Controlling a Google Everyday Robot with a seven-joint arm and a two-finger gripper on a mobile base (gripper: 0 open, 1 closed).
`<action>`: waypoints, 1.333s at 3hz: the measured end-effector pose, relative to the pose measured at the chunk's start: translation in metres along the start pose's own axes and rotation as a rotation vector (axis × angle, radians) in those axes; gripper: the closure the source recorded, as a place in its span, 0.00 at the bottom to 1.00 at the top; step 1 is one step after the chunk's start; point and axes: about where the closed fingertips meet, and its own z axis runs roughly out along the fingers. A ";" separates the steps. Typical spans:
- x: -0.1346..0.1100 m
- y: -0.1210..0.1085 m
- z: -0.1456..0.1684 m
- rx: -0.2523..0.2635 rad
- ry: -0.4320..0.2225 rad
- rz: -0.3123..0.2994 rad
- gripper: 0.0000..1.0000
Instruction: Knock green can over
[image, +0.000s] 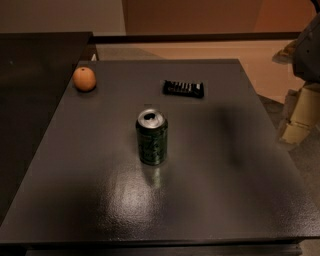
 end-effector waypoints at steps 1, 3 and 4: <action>-0.002 0.000 -0.001 0.005 -0.011 0.001 0.00; -0.040 0.005 0.014 -0.004 -0.196 -0.006 0.00; -0.071 0.008 0.032 -0.018 -0.314 -0.004 0.00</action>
Offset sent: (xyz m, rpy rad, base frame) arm 0.0057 0.0381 -0.0091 0.1796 -0.0308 0.0554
